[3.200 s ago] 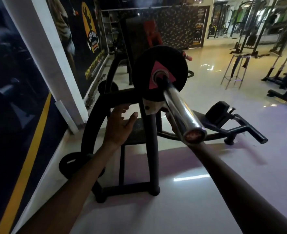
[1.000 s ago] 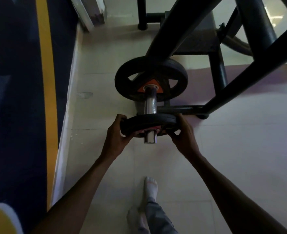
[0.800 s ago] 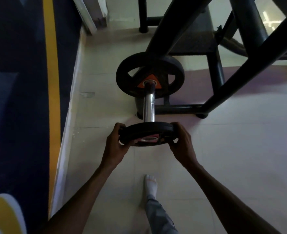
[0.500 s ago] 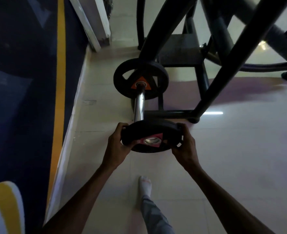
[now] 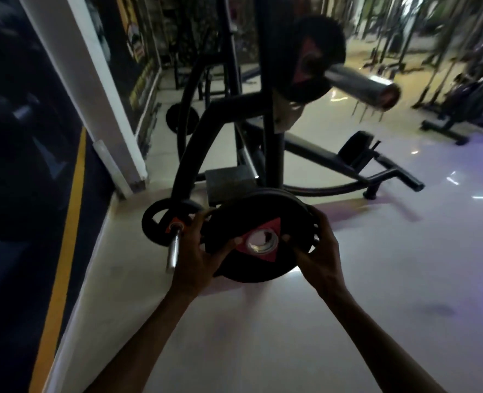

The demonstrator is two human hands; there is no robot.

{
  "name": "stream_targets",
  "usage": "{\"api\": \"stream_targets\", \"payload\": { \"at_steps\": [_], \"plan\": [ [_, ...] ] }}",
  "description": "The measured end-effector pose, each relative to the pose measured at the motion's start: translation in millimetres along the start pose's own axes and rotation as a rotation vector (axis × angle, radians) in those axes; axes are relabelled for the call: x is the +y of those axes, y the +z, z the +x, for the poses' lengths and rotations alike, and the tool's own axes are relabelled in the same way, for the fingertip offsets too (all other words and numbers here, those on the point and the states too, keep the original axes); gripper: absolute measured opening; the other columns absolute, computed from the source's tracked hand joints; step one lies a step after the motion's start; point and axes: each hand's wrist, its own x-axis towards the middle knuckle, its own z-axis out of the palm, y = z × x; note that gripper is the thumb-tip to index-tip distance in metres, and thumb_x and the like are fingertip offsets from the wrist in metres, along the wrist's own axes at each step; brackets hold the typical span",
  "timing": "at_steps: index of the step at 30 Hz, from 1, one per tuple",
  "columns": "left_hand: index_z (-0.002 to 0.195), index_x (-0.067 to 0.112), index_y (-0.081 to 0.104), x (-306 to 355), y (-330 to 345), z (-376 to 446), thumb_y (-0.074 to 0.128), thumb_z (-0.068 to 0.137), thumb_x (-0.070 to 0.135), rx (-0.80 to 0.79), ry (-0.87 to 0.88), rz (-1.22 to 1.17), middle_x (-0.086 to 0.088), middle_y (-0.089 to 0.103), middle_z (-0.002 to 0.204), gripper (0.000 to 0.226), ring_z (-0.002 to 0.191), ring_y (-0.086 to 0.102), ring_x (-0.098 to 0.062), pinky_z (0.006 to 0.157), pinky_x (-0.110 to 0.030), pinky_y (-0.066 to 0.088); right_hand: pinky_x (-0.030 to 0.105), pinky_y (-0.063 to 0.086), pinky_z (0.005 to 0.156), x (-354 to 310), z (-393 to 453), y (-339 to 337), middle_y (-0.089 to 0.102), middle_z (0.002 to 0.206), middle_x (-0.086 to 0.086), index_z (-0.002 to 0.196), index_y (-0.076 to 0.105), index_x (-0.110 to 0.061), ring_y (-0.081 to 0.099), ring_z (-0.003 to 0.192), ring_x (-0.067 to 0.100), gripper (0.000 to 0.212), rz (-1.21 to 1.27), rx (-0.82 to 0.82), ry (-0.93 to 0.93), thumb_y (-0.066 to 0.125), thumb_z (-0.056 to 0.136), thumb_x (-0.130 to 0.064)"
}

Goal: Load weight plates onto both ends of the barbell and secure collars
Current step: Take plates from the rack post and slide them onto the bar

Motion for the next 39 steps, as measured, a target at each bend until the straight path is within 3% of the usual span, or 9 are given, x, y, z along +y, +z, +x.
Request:
{"api": "stream_targets", "payload": {
  "at_steps": [3,7,10,13,19,23,28,34,39],
  "plan": [
    [0.135,0.033,0.054,48.9,22.6,18.0,0.087,0.077,0.05,-0.019,0.068,-0.034,0.027,0.063,0.122,0.069,0.113,0.063,0.011,0.087,-0.01,0.052,0.027,0.06,0.083,-24.3,16.8,-42.0,0.063,0.123,-0.024,0.135,0.052,-0.026,0.062,0.115,0.004,0.067,-0.001,0.072,-0.072,0.083,0.08,-0.004],
    [0.136,0.03,0.054,96.2,52.0,46.3,0.089,0.078,0.043,-0.022,0.164,-0.069,0.023,0.065,0.125,0.069,0.115,0.066,-0.001,0.089,-0.031,0.061,0.024,0.058,0.089,-50.1,42.9,-92.0,0.061,0.125,-0.028,0.137,0.049,-0.02,0.062,0.118,0.003,0.067,-0.019,0.162,-0.202,0.082,0.081,-0.002],
    [0.131,0.028,0.053,135.4,79.8,72.9,0.088,0.078,0.026,-0.025,0.228,-0.085,0.038,0.064,0.113,0.064,0.107,0.065,0.011,0.082,-0.018,0.059,0.016,0.056,0.086,-62.4,71.7,-126.6,0.058,0.122,-0.037,0.137,0.048,-0.02,0.058,0.117,-0.009,0.067,-0.001,0.202,-0.246,0.078,0.082,0.004],
    [0.131,0.023,0.055,159.1,105.8,103.6,0.089,0.077,0.025,-0.008,0.271,-0.095,0.034,0.064,0.115,0.064,0.109,0.066,0.006,0.083,-0.016,0.058,0.008,0.05,0.086,-68.3,108.1,-156.2,0.057,0.125,-0.023,0.141,0.047,-0.009,0.055,0.117,-0.014,0.066,0.003,0.231,-0.293,0.076,0.083,0.005],
    [0.134,0.023,0.056,186.5,149.8,160.1,0.09,0.076,0.029,0.085,0.267,-0.117,0.02,0.065,0.115,0.067,0.11,0.066,-0.001,0.086,-0.022,0.059,0.046,0.058,0.097,-62.7,186.6,-192.9,0.057,0.137,0.006,0.146,0.042,-0.014,0.057,0.129,0.018,0.069,0.012,0.201,-0.353,0.075,0.085,-0.01],
    [0.134,0.029,0.056,182.9,168.3,187.9,0.091,0.076,0.029,0.105,0.213,-0.133,0.019,0.066,0.116,0.068,0.112,0.067,-0.004,0.089,-0.033,0.062,0.05,0.059,0.093,-48.6,225.9,-196.6,0.057,0.137,0.003,0.144,0.044,-0.022,0.057,0.128,0.019,0.069,0.014,0.174,-0.333,0.076,0.082,-0.018],
    [0.135,0.032,0.054,166.0,178.2,212.4,0.09,0.075,0.043,0.154,0.23,-0.085,0.017,0.067,0.118,0.072,0.114,0.068,-0.01,0.087,-0.042,0.064,0.044,0.057,0.097,-28.0,264.1,-191.9,0.057,0.136,0.005,0.145,0.045,-0.016,0.056,0.128,0.016,0.071,0.007,0.136,-0.365,0.078,0.083,-0.009],
    [0.138,0.022,0.056,150.3,183.4,253.6,0.087,0.074,0.044,0.212,0.245,0.022,0.035,0.061,0.114,0.074,0.107,0.063,0.01,0.082,-0.02,0.06,0.036,0.055,0.1,-6.5,313.6,-170.1,0.056,0.137,0.006,0.145,0.045,-0.012,0.054,0.128,0.016,0.072,0.007,0.093,-0.388,0.079,0.082,-0.007],
    [0.151,0.028,0.045,123.8,182.3,316.1,0.082,0.083,0.05,0.202,0.315,0.233,0.001,0.058,0.139,0.081,0.126,0.058,-0.011,0.098,-0.031,0.055,0.014,0.047,0.098,6.4,377.7,-142.9,0.059,0.137,0.005,0.145,0.046,-0.013,0.056,0.125,0.015,0.07,-0.053,0.04,-0.404,0.078,0.083,-0.008]
  ]
}}
